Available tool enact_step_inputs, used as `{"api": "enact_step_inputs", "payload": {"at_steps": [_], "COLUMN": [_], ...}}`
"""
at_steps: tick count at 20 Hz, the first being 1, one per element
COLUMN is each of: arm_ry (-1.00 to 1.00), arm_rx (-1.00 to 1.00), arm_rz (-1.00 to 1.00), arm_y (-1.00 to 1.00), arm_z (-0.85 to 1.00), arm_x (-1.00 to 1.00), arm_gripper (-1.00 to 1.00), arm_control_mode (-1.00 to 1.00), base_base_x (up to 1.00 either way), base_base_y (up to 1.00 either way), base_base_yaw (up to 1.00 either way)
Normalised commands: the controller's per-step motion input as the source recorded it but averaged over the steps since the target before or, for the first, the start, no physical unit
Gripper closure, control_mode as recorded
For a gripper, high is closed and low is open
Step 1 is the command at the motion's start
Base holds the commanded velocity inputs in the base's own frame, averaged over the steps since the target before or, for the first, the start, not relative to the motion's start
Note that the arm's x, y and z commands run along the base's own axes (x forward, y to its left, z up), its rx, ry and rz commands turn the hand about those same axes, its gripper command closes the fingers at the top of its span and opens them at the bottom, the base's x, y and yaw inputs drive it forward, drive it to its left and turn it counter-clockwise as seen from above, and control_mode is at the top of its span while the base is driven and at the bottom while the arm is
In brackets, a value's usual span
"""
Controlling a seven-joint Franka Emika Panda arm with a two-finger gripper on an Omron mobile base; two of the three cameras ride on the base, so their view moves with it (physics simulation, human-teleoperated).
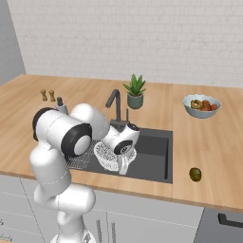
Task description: Put the colander in the sink, put the kiwi in the colander, and turn on the sink faucet and pour water over the colander.
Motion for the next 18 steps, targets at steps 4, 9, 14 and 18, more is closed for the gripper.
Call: {"api": "enact_step_inputs", "payload": {"at_steps": [4, 9, 14, 18], "arm_ry": [0.0, 0.0, 0.02, 0.06], "arm_rx": [0.0, 0.0, 0.0, -0.01], "arm_rz": [0.0, 0.0, -0.11, -0.21], "arm_y": [0.0, -0.03, -0.05, -0.09], "arm_z": [0.0, 0.06, 0.49, 0.73], "arm_x": [0.0, 0.0, 0.0, 0.0], "arm_gripper": [-1.0, -1.0, -1.0, -1.0], "arm_control_mode": [-1.0, -1.0, -1.0, -1.0], "base_base_x": [0.0, 0.0, 0.0, 0.0], "base_base_y": [0.0, 0.0, 0.0, 0.0], "base_base_yaw": [0.0, 0.0, 0.0, 0.0]}}
